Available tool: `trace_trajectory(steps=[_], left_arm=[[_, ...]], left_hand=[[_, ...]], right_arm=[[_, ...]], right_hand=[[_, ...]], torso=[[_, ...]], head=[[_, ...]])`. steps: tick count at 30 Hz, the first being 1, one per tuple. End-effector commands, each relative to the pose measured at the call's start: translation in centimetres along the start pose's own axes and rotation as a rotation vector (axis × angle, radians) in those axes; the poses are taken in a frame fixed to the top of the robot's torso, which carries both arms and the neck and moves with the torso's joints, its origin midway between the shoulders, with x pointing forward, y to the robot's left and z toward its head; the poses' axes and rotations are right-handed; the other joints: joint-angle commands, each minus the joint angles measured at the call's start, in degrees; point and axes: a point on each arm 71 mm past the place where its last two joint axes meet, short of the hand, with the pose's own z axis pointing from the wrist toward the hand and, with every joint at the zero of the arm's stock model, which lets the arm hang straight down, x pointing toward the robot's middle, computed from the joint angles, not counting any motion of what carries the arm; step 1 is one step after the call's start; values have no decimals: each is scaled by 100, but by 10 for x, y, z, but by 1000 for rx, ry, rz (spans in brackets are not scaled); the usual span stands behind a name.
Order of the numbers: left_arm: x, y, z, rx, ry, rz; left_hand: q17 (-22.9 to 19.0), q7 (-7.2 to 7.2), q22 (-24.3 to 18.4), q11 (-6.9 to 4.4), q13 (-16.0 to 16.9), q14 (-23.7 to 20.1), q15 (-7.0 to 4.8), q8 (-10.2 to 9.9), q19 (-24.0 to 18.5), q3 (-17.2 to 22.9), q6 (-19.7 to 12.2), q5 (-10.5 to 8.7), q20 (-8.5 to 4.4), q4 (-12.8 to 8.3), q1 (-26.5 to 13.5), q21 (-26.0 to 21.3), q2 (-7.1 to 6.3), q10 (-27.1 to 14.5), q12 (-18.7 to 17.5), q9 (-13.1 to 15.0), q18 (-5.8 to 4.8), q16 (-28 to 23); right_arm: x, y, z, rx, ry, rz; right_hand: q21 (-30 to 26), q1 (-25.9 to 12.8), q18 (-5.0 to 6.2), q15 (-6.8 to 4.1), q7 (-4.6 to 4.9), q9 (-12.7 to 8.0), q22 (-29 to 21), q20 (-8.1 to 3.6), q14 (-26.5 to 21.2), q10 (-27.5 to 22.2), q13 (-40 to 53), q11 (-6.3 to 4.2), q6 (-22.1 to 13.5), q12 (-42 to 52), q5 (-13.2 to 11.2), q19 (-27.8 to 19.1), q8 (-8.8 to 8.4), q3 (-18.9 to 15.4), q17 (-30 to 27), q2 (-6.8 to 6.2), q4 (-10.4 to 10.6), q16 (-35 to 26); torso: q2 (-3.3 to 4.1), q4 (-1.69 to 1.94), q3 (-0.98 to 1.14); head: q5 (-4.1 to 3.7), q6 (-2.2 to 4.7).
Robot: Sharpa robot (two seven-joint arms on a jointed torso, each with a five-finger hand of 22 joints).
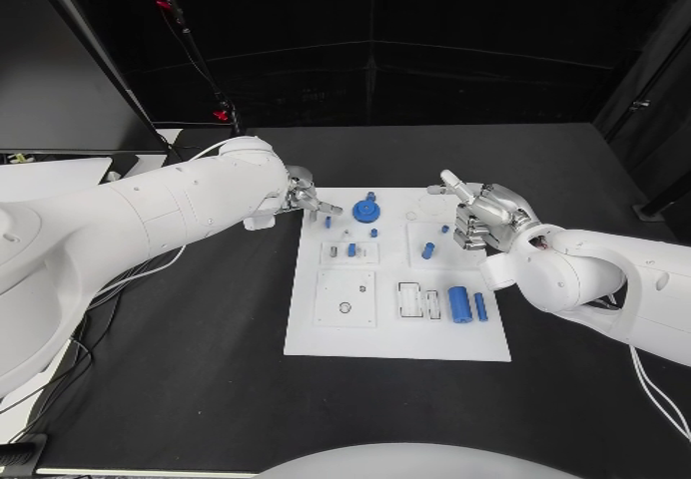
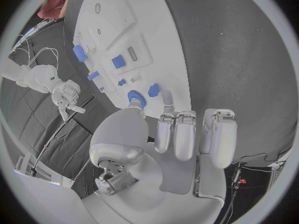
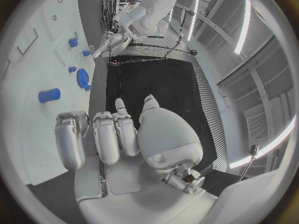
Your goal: Assemble the parts on the task board
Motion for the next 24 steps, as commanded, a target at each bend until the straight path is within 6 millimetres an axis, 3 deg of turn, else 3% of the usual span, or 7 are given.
trace_trajectory(steps=[1, 14, 24], left_arm=[[2, -4, 0, 20, 32, 15], [4, -7, 3, -1, 26, 15], [4, -6, 4, -13, 22, 13]], left_hand=[[1510, 0, 1510, 28, 1500, 610, -12, -33, 609, -49, 47, -39, -27, -4, -71, 18, -2, 609, -28, -10, -37, 5], [1510, 2, 1510, 29, 1500, 610, -6, -85, 609, -70, 57, -21, -24, -10, -93, 18, 100, 609, -28, -29, -37, 5], [1510, 4, 1510, 31, 1500, 610, 0, -161, 609, -59, 78, 85, -18, -15, -14, 18, 289, 609, -28, -50, -37, 5]], right_arm=[[2, 1, 1, -7, 7, 2], [3, 1, 1, -9, 11, 3], [5, 2, 1, -9, 16, 5]], right_hand=[[19, 10, -40, 3, 153, 9, 1510, 29, 605, 586, 1504, 16, -48, 14, 21, 606, 25, -10, 1510, 64, 11, 14], [19, 14, -40, 4, 154, 9, 1510, 30, 605, 586, 1504, 16, -53, 14, 25, 606, 29, -10, 1510, 65, 10, 14], [19, 14, -40, 4, 154, 9, 1510, 30, 605, 586, 1504, 16, -53, 14, 25, 606, 29, -10, 1510, 65, 10, 14]], torso=[[-1, -9, -4], [0, -1, 4], [2, -10, -5]], head=[[-8, -1], [-26, -8], [-31, -11]])
